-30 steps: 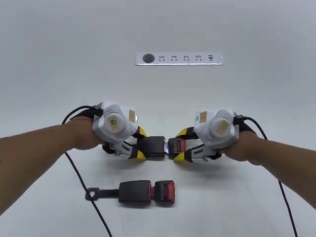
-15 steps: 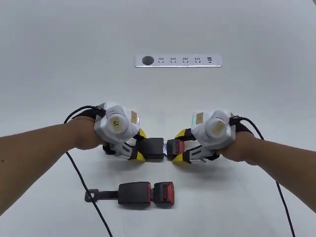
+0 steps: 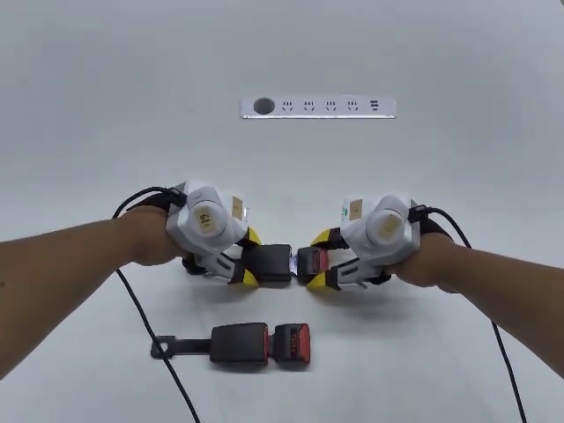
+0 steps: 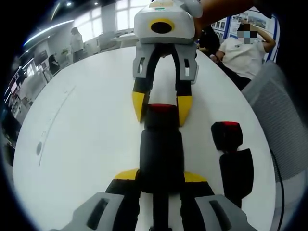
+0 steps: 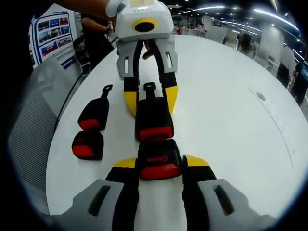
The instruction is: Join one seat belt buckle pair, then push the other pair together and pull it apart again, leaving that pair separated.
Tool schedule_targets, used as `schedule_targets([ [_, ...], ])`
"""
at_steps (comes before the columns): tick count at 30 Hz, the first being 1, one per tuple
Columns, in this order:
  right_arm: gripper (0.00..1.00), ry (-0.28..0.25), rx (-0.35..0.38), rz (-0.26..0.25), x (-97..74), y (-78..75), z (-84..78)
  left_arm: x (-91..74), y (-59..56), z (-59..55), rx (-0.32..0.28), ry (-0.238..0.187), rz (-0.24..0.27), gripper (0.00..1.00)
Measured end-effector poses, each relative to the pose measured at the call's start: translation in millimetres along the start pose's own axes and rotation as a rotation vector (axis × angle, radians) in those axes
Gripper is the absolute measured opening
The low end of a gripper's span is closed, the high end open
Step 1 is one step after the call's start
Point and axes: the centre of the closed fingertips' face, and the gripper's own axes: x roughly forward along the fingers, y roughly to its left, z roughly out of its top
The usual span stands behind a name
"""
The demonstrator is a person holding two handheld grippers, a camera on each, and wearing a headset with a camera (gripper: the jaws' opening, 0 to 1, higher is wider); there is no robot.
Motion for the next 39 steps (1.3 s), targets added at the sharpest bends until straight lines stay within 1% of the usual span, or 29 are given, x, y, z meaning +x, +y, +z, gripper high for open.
schedule_targets([
  [4, 0.34, 0.004, -0.008, 0.001, -0.4, 0.4, 0.1, 0.3, 0.6, -1.2, 0.002, -0.002, -0.002, 0.32],
  [9, 0.34, 0.005, -0.012, 0.005, -2.7, 2.6, 2.5, -0.5, -0.8, 0.4, 0.002, -0.004, -0.001, 0.32],
  [17, 0.34, 0.017, -0.019, 0.007, -1.4, 1.6, 1.8, -0.3, -0.6, 0.5, 0.002, 0.0, 0.0, 0.33],
  [24, 0.34, 0.031, -0.034, 0.002, -4.1, 0.1, -2.2, -0.4, -0.4, 0.3, 0.002, 0.009, 0.002, 0.33],
  [27, 0.34, 0.034, -0.034, 0.004, -6.0, -2.3, -5.6, -0.7, -0.6, 0.5, -0.002, 0.006, 0.004, 0.33],
  [32, 0.34, 0.041, -0.044, 0.002, -8.9, -0.4, -7.8, -0.8, -0.4, 0.0, -0.005, 0.001, 0.004, 0.33],
  [37, 0.34, 0.031, -0.043, 0.009, -11.0, -3.6, -9.1, -1.2, -0.1, -0.3, -0.01, -0.003, 0.005, 0.33],
  [39, 0.34, 0.025, -0.039, 0.012, -11.0, -2.7, -8.2, -1.5, -0.1, -0.2, -0.011, -0.003, 0.005, 0.33],
])
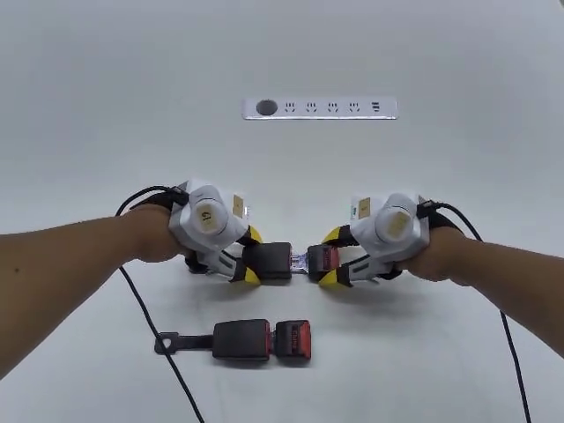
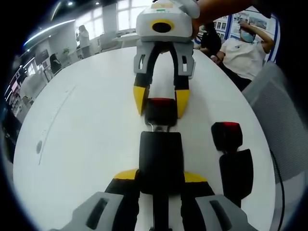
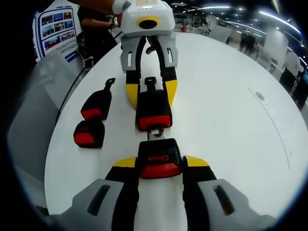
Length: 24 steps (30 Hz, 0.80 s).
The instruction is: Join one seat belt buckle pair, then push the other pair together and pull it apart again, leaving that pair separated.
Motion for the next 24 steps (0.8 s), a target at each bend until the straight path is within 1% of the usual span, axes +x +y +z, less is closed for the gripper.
schedule_targets([
  [7, 0.34, 0.003, 0.0, -0.006, -8.0, -2.6, -9.3, -1.8, -1.7, 2.5, -0.005, -0.002, 0.0, 0.33],
  [10, 0.34, 0.011, -0.027, -0.013, -9.9, -4.9, -13.9, -1.9, -1.0, 1.9, -0.009, -0.005, 0.001, 0.33],
  [11, 0.34, 0.011, -0.019, -0.011, -11.8, -3.4, -15.9, -1.9, -0.9, 2.0, -0.01, -0.005, 0.001, 0.33],
  [14, 0.34, 0.011, -0.015, -0.017, -14.3, -6.9, -21.0, -1.8, -0.4, 1.7, -0.008, -0.003, 0.0, 0.33],
  [16, 0.34, 0.013, -0.015, -0.017, -16.0, -5.5, -24.4, -1.3, 0.5, 0.6, -0.008, -0.004, 0.0, 0.33],
  [20, 0.34, 0.021, -0.013, -0.021, -20.3, -8.8, -35.2, -1.4, 0.5, 0.7, -0.011, -0.006, 0.001, 0.33],
  [21, 0.34, 0.02, -0.015, -0.021, -22.5, -6.5, -36.1, -1.4, 0.5, 0.8, -0.011, -0.006, 0.001, 0.33],
  [24, 0.34, 0.014, -0.01, -0.026, -26.5, -9.4, -41.8, -1.1, 1.0, -0.2, -0.011, -0.002, 0.001, 0.33],
])
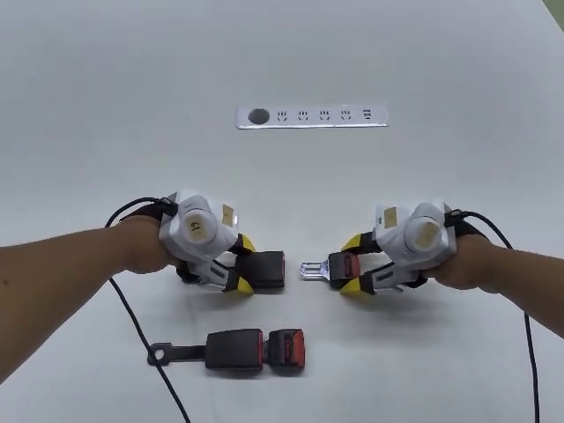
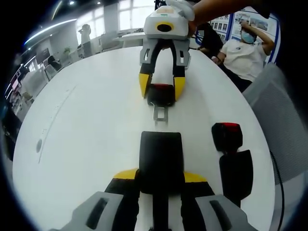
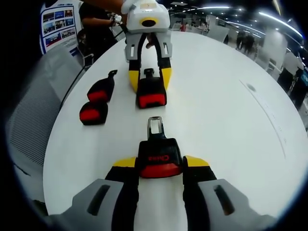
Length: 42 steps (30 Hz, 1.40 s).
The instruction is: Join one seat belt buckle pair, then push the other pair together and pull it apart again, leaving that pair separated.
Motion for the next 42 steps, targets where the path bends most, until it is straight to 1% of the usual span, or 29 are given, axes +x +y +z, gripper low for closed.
schedule_targets([
  [2, 0.34, 0.0, 0.0, -0.002, -2.0, -2.5, -4.9, -0.1, -0.1, 0.1, -0.001, 0.0, 0.0, 0.33],
  [3, 0.34, 0.001, 0.001, -0.002, -4.7, 2.4, -5.6, -0.2, -0.3, 0.3, -0.001, -0.001, 0.0, 0.33],
  [4, 0.34, 0.001, 0.001, -0.002, -6.1, 3.3, -6.7, -0.4, -0.7, 0.7, -0.002, -0.001, 0.0, 0.33],
  [8, 0.34, -0.001, 0.001, -0.005, -14.0, 4.2, -12.4, -0.6, -1.5, 1.7, -0.004, -0.005, 0.0, 0.33],
  [10, 0.35, -0.004, 0.006, -0.008, -17.3, 1.8, -16.1, -0.5, -1.4, 1.6, -0.006, -0.007, 0.0, 0.33],
  [12, 0.35, -0.007, 0.01, -0.009, -22.0, 6.0, -17.6, -0.2, -0.9, 1.0, -0.007, -0.008, 0.0, 0.33],
  [16, 0.35, -0.001, 0.011, -0.013, -25.6, 0.5, -25.3, 0.5, 0.3, -0.4, -0.007, -0.009, 0.0, 0.33],
  [21, 0.35, -0.002, 0.017, -0.015, -31.2, 2.0, -29.7, 1.1, 1.1, -1.4, -0.009, -0.008, 0.001, 0.33],
  [23, 0.35, -0.004, 0.019, -0.018, -32.7, -1.0, -32.9, 0.7, 0.4, -0.8, -0.009, -0.008, 0.001, 0.33],
  [32, 0.35, -0.001, 0.025, -0.025, -37.7, 3.1, -38.6, -0.2, 1.1, -1.7, -0.008, -0.012, 0.002, 0.33],
  [36, 0.35, 0.0, 0.026, -0.026, -39.9, 2.2, -39.9, -0.4, 2.0, -2.0, -0.007, -0.009, 0.003, 0.33],
  [39, 0.35, -0.007, 0.028, -0.026, -41.4, 2.7, -38.7, -0.6, 2.0, -1.1, -0.011, -0.007, 0.007, 0.33],
  [42, 0.35, -0.006, 0.029, -0.026, -41.9, 2.6, -38.6, -1.2, 1.0, 0.8, -0.014, -0.016, 0.013, 0.34],
])
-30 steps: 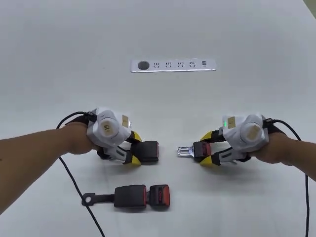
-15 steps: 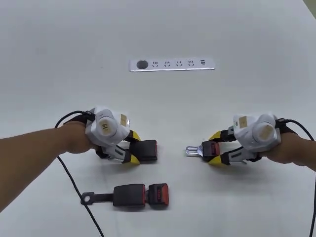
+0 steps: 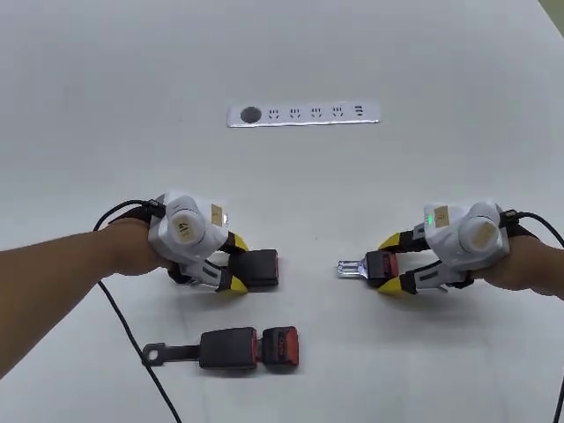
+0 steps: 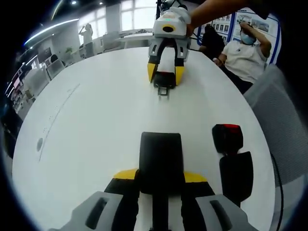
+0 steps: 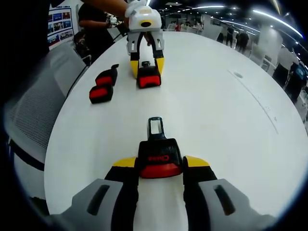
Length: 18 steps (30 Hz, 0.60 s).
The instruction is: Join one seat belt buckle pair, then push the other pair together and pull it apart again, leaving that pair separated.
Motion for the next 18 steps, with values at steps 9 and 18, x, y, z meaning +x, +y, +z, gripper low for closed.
schedule_targets([
  [9, 0.37, 0.008, 0.095, -0.057, -2.4, -4.9, -0.3, -1.4, -2.8, 4.9, -0.04, -0.011, 0.015, 0.57],
  [18, 0.69, -0.095, 0.252, -0.225, -11.5, -15.4, 9.4, -16.9, 8.8, 9.4, -0.208, -0.101, 0.151, 0.77],
])
